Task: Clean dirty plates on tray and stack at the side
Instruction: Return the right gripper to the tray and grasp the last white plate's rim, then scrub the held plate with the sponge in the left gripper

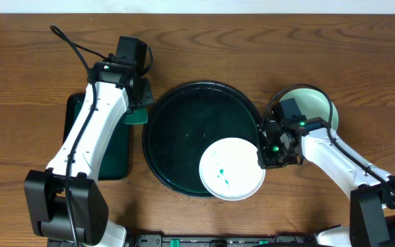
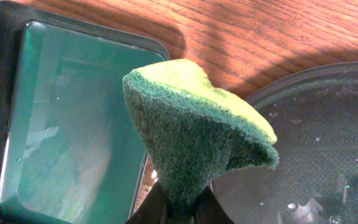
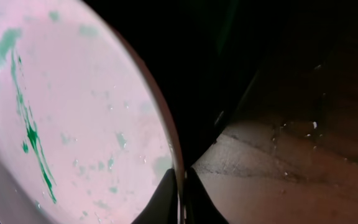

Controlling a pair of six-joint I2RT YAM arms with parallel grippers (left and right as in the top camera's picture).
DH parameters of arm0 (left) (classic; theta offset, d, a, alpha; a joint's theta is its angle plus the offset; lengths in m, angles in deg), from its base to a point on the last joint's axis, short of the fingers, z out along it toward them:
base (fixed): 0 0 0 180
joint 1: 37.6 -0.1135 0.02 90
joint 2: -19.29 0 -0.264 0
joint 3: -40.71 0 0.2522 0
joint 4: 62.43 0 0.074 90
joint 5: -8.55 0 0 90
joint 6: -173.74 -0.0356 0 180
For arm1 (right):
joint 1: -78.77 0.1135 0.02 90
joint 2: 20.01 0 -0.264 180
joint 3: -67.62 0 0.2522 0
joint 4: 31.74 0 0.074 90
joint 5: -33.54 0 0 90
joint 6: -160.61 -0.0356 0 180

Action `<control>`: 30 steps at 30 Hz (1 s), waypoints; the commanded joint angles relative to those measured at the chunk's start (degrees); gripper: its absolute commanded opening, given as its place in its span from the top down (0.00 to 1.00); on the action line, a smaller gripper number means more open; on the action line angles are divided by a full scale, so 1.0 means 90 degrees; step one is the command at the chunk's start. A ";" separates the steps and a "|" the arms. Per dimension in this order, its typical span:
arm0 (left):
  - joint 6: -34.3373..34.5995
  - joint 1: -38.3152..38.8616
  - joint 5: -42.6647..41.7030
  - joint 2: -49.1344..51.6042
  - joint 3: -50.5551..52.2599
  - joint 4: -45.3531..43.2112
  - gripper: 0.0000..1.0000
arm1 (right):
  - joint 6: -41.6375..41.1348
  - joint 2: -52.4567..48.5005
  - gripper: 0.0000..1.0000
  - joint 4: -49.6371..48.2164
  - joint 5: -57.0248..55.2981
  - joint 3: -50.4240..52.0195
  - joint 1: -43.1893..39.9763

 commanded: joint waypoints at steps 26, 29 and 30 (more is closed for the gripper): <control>0.0039 -0.0007 -0.0486 0.0068 0.0063 0.0005 0.93 | -0.1443 -0.1865 0.99 -0.0772 -0.0347 -0.2329 0.0782; 0.0036 0.0051 -0.0845 0.0170 0.0068 -0.0015 0.93 | -0.1673 -0.2132 0.99 -0.0668 -0.0175 -0.2611 0.0799; 0.0036 0.0090 -0.0962 0.0223 0.0075 -0.0029 0.93 | -0.1729 -0.2242 0.99 -0.0646 -0.0138 -0.2669 0.0801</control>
